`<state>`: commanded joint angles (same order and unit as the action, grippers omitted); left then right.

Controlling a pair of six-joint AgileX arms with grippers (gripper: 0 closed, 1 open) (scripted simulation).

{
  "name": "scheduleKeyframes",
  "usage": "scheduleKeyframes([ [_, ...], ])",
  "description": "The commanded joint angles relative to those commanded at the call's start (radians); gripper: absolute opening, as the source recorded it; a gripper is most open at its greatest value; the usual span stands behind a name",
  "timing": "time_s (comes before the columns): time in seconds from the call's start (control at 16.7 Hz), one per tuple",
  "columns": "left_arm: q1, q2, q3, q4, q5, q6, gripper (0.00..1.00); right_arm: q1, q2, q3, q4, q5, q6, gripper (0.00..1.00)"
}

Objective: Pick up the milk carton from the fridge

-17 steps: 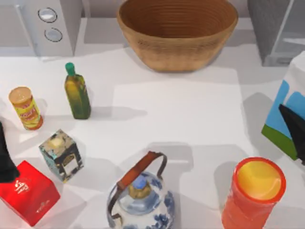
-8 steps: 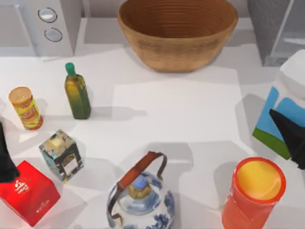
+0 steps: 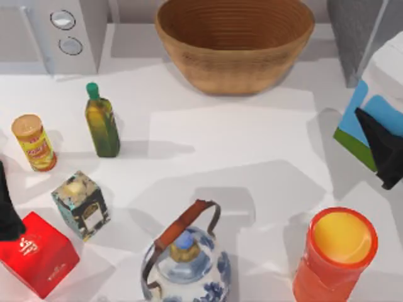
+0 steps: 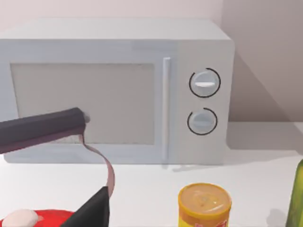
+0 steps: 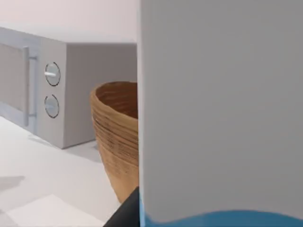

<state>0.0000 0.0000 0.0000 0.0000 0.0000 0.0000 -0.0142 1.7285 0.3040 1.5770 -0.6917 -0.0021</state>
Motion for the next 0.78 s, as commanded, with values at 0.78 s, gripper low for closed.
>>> scheduleKeyframes([
  [0.78,0.0,0.0,0.0,0.0,0.0,0.0,1.0,0.117,0.269,0.037,0.086,0.054,0.019,0.0],
])
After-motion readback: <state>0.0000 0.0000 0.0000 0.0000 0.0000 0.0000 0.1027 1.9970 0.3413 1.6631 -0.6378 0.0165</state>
